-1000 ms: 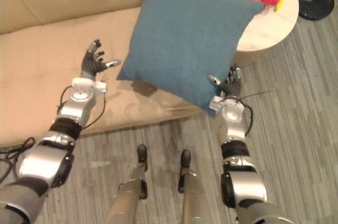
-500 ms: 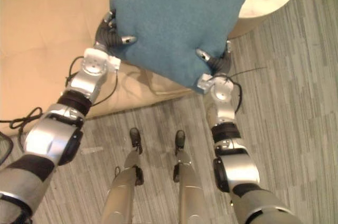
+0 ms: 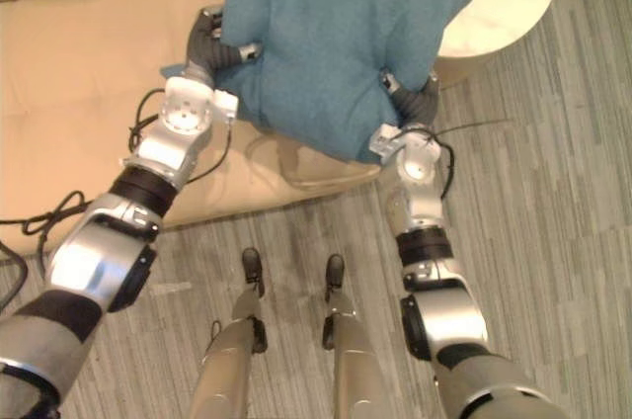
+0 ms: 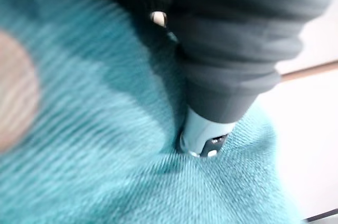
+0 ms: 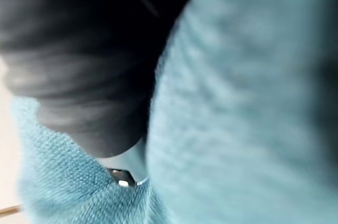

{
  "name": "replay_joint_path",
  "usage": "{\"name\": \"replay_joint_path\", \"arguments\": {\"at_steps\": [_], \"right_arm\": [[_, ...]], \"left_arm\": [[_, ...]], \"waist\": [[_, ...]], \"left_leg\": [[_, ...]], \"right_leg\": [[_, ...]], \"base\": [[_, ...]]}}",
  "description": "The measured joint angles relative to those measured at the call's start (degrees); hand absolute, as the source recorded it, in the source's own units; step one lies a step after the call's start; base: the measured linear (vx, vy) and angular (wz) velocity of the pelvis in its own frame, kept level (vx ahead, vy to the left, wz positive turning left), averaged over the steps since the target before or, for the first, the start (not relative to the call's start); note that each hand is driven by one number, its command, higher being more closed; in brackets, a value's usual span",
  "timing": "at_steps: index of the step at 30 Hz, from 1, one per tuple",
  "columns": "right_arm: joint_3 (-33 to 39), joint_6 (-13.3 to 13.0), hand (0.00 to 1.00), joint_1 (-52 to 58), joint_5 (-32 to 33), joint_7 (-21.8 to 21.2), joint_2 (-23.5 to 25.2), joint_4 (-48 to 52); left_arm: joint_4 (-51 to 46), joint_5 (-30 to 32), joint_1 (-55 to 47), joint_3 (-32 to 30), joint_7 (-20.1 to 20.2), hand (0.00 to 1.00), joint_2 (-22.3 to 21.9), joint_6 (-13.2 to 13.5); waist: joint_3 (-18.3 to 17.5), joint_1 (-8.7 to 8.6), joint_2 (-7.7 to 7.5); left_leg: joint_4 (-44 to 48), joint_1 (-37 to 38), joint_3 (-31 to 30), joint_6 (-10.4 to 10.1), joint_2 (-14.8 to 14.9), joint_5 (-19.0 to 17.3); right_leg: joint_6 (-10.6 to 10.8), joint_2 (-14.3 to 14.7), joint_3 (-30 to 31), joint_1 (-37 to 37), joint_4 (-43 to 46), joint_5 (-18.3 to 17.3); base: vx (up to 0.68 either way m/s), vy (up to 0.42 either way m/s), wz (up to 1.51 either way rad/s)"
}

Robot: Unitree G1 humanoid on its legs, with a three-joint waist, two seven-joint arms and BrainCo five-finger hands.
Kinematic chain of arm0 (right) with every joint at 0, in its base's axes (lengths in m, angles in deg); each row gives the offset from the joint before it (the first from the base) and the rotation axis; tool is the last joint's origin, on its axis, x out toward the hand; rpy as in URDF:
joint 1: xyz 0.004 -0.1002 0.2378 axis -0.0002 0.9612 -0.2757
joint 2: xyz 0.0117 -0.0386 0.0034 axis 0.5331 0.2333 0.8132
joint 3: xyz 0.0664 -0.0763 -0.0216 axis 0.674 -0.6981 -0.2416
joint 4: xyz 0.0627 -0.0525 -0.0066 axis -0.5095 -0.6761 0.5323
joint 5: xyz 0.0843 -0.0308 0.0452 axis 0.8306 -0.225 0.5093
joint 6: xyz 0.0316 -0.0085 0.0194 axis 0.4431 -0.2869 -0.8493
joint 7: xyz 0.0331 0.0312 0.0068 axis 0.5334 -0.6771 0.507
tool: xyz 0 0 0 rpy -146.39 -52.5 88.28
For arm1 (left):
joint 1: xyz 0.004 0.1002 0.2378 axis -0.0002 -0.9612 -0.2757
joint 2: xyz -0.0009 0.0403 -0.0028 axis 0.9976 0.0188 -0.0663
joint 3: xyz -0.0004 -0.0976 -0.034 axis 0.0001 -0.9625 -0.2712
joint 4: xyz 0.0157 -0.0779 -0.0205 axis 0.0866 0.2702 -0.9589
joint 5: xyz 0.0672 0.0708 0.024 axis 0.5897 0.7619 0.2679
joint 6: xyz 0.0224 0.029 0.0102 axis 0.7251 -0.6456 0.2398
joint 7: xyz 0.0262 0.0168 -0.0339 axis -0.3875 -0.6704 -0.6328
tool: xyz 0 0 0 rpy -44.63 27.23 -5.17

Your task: Pick up cushions and gather them together orderly.

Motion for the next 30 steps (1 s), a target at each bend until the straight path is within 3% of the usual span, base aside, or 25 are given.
{"name": "replay_joint_path", "arguments": {"at_steps": [6, 8, 14, 22, 30], "right_arm": [[0.0, -0.6, 1.0, 13.6, -1.4, 0.0, 3.6, 9.7], [0.0, -1.2, 1.0, 21.0, -4.3, -0.3, 6.0, 15.3], [-0.1, -1.6, 1.0, 32.9, -10.4, -2.7, 8.0, 23.0], [-3.1, -2.6, 1.0, 50.3, -18.4, -8.7, 8.9, 29.7], [-4.9, -2.7, 1.0, 55.4, -20.9, -9.9, 9.0, 29.7]], "left_arm": [[-15.0, -1.1, -17.1, -0.7, -1.7, 1.0, -1.6, 0.6], [-23.7, -1.1, -26.9, -1.8, -2.1, 1.0, -3.2, 1.4], [-36.2, -1.1, -43.8, -2.9, -2.0, 1.0, -6.9, 2.3], [-47.9, -2.2, -68.0, -3.8, 2.6, 1.0, -10.2, 3.4], [-48.5, -3.3, -75.3, -4.1, 4.4, 1.0, -10.2, 3.9]], "waist": [[-0.1, -0.04, 0.09], [-0.2, 0.01, 0.15], [-0.7, -0.17, 0.43], [-8.8, -0.63, 2.28], [-13.4, 0.17, 2.78]], "left_leg": [[0.0, 5.8, -1.5, -0.9, -0.7, -0.8], [0.0, 8.2, -2.4, -1.0, -0.9, -1.3], [0.0, 13.2, -4.5, -1.2, -1.3, -2.5], [-0.1, 16.7, -7.9, -1.1, -2.2, -2.8], [-0.1, 18.3, -11.1, -1.5, -2.5, -3.7]], "right_leg": [[-0.5, -0.6, -1.4, 5.8, 2.4, -4.3], [-0.5, -0.7, -1.8, 8.0, 3.6, -5.8], [-0.3, -0.8, -2.8, 13.7, 3.9, -7.9], [0.0, -1.4, -6.0, 20.6, 0.3, -8.3], [0.6, -1.1, -8.9, 25.4, -2.9, -8.2]], "base": [[0.07, -0.028, 0.21], [0.06, -0.034, 0.2], [0.05, -0.013, 0.15], [0.06, 0.004, 0.21], [-0.03, 0.01, 0.2]]}}
